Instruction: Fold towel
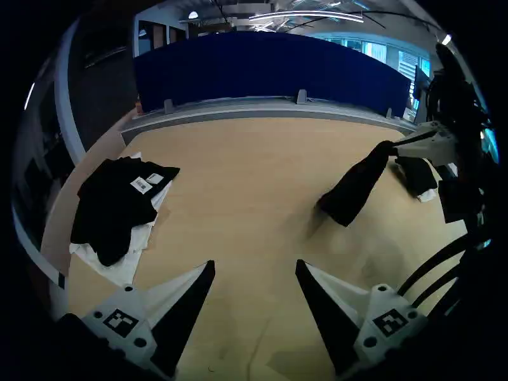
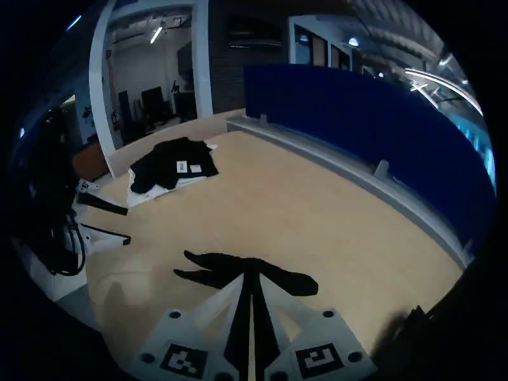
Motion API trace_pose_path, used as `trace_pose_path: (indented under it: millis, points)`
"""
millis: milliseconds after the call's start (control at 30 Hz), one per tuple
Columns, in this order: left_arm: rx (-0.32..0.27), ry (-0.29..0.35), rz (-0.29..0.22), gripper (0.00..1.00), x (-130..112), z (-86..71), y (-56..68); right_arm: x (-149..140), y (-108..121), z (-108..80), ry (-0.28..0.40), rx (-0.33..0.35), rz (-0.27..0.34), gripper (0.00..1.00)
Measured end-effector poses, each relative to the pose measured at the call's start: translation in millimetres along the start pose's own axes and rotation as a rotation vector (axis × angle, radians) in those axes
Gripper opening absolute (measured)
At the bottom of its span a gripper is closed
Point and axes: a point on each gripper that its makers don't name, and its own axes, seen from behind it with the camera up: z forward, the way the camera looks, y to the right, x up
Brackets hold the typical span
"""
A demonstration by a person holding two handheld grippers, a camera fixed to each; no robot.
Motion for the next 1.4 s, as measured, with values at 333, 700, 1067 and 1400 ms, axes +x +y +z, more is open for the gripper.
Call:
trace_pose_path:
  millis: [333, 700, 1067, 1400]
  points:
    - [-0.005, 0.022, 0.010, 0.94, 12.1, -0.1, 3.7, 29.9, 12.1, -20.6, 0.050, -0.025, -0.023, 0.02]
    - [-0.013, 0.032, 0.017, 0.94, 19.7, -1.7, 8.2, 35.9, 30.8, -35.9, 0.061, -0.055, -0.015, 0.02]
    - [-0.025, 0.032, 0.025, 0.95, 21.2, 0.0, 16.6, 35.9, 66.7, -57.6, 0.057, -0.101, -0.010, 0.02]
    - [-0.025, 0.024, 0.035, 0.94, 18.9, 1.4, 18.2, 34.7, 122.3, -73.9, 0.059, -0.143, 0.026, 0.02]
